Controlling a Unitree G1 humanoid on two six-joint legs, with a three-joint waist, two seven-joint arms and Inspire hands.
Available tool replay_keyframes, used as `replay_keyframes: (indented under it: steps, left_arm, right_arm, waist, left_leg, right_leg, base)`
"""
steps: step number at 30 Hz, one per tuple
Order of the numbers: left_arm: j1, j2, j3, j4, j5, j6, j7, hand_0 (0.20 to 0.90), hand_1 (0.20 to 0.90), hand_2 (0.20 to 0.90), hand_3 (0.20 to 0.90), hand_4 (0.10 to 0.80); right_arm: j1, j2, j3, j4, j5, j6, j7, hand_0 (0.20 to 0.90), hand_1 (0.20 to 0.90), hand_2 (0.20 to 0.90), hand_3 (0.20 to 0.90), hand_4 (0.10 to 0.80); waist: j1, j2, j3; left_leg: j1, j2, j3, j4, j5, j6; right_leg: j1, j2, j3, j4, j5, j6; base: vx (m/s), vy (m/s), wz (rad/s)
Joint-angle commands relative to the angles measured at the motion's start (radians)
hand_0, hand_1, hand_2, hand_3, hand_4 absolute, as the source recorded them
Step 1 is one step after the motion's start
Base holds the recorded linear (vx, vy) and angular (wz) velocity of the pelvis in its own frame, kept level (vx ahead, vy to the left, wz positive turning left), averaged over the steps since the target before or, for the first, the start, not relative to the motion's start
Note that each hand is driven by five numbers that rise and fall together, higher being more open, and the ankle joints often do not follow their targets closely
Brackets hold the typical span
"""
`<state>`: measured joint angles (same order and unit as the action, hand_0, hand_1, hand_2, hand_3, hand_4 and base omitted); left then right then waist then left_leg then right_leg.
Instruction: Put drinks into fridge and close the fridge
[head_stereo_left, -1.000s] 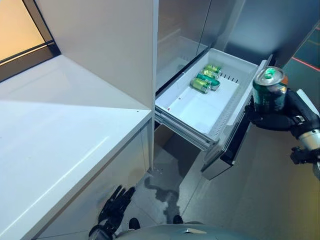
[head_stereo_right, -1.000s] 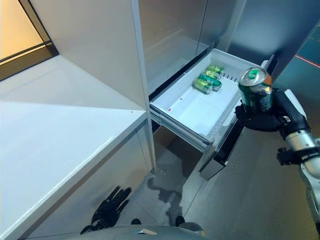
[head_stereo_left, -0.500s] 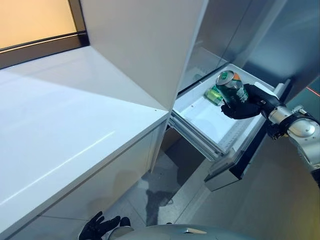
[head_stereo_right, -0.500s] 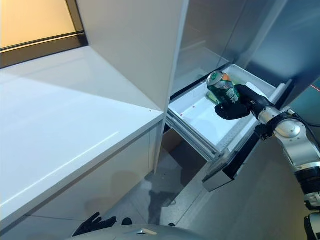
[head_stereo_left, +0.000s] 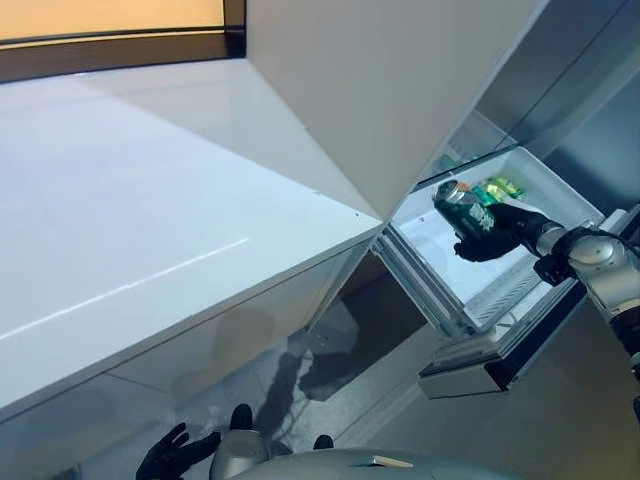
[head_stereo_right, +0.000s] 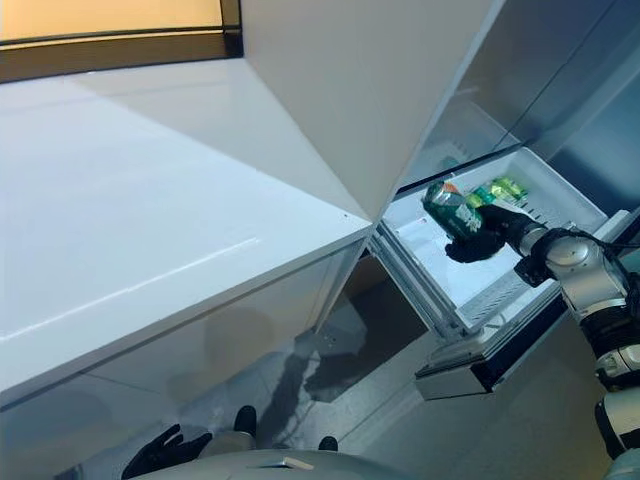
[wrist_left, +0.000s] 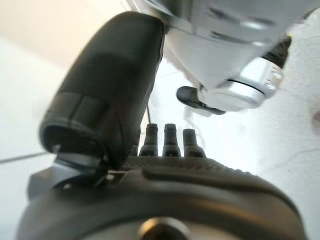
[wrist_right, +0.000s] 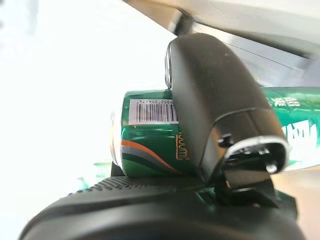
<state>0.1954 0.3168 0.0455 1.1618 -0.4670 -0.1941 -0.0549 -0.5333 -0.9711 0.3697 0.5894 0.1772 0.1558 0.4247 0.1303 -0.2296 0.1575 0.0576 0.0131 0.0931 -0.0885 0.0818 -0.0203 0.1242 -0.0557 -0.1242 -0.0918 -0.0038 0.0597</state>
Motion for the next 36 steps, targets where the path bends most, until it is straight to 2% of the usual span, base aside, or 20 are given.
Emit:
replay_keyframes:
  steps: [1,9,19,22,23,24,25,28,36]
  left_arm:
    - [-0.005,0.032,-0.017,0.015,0.055,0.000,-0.004,0.900,0.900,0.900,0.900,0.800]
    - [-0.057,0.068,-0.031,0.006,-0.005,-0.022,-0.021,0.900,0.900,0.900,0.900,0.800]
    - [-0.074,0.065,-0.054,-0.005,-0.033,-0.053,-0.036,0.900,0.900,0.900,0.900,0.800]
    - [-0.061,0.060,-0.094,-0.124,-0.071,0.045,0.008,0.900,0.900,0.900,0.900,0.800]
    - [-0.075,0.076,-0.116,-0.180,-0.100,0.114,0.027,0.900,0.900,0.900,0.900,0.800]
    - [-0.080,0.081,-0.121,-0.192,-0.108,0.130,0.031,0.900,0.900,0.900,0.900,0.800]
    - [-0.100,0.102,-0.133,-0.240,-0.138,0.195,0.045,0.900,0.900,0.900,0.900,0.800]
    - [-0.151,0.136,-0.146,-0.277,-0.198,0.274,0.049,0.900,0.900,0.900,0.900,0.800]
    - [-0.201,0.150,-0.160,-0.276,-0.247,0.307,0.030,0.900,0.900,0.900,0.900,0.800]
  right_arm:
    - [-0.299,-0.074,-0.021,0.068,-0.005,-0.016,-0.039,0.300,0.300,0.300,0.200,0.100]
    - [-0.428,-0.012,0.073,0.282,-0.014,0.013,-0.091,0.300,0.300,0.300,0.200,0.100]
    - [-0.515,0.042,0.113,0.465,-0.081,0.076,-0.111,0.300,0.300,0.300,0.200,0.100]
    - [-0.530,0.060,0.125,0.461,-0.129,0.137,-0.132,0.300,0.300,0.300,0.200,0.100]
    - [-0.569,0.057,0.135,0.483,-0.148,0.161,-0.115,0.300,0.300,0.300,0.200,0.100]
    - [-0.578,0.056,0.138,0.490,-0.153,0.163,-0.112,0.300,0.300,0.300,0.200,0.100]
    - [-0.615,0.048,0.149,0.514,-0.177,0.171,-0.093,0.300,0.300,0.300,0.200,0.100]
    - [-0.682,0.038,0.190,0.562,-0.191,0.190,-0.063,0.300,0.300,0.300,0.200,0.100]
    - [-0.719,0.042,0.236,0.607,-0.205,0.282,0.007,0.300,0.300,0.300,0.200,0.100]
  waist:
    - [0.028,0.005,-0.034]
    - [0.080,0.010,0.086]
    - [0.130,0.031,0.160]
    - [0.132,0.064,0.163]
    - [0.132,0.079,0.162]
    - [0.131,0.083,0.162]
    - [0.129,0.096,0.163]
    - [0.125,0.119,0.179]
    - [0.119,0.146,0.215]
  left_leg:
    - [0.001,-0.019,-0.106,0.003,-0.126,0.011]
    - [-0.091,-0.022,-0.150,0.011,-0.103,0.017]
    - [-0.159,-0.038,-0.189,0.019,-0.080,0.014]
    - [-0.170,-0.049,-0.200,0.019,-0.071,0.009]
    - [-0.178,-0.055,-0.203,0.022,-0.068,0.011]
    - [-0.180,-0.056,-0.203,0.022,-0.067,0.011]
    - [-0.190,-0.058,-0.203,0.023,-0.065,0.013]
    - [-0.216,-0.060,-0.201,0.025,-0.058,0.015]
    - [-0.243,-0.064,-0.194,0.031,-0.045,0.016]
  right_leg:
    - [-0.045,0.051,-0.026,0.005,0.034,0.033]
    - [-0.122,0.055,-0.036,0.018,0.051,0.024]
    - [-0.169,0.048,-0.074,0.030,0.055,0.015]
    - [-0.182,0.041,-0.079,0.035,0.054,0.015]
    - [-0.191,0.037,-0.080,0.038,0.054,0.013]
    - [-0.194,0.037,-0.080,0.039,0.053,0.012]
    - [-0.206,0.035,-0.079,0.043,0.052,0.010]
    - [-0.234,0.031,-0.079,0.052,0.051,0.004]
    - [-0.262,0.022,-0.084,0.067,0.046,-0.009]
  base:
    - [-0.029,-0.068,0.03]
    - [-0.133,-0.056,0.08]
    - [-0.041,-0.011,0.11]
    - [0.012,0.140,0.05]
    - [0.002,0.104,0.06]
    - [-0.024,0.135,0.06]
    - [-0.037,0.095,0.05]
    - [-0.089,0.123,0.01]
    - [-0.039,0.068,-0.01]
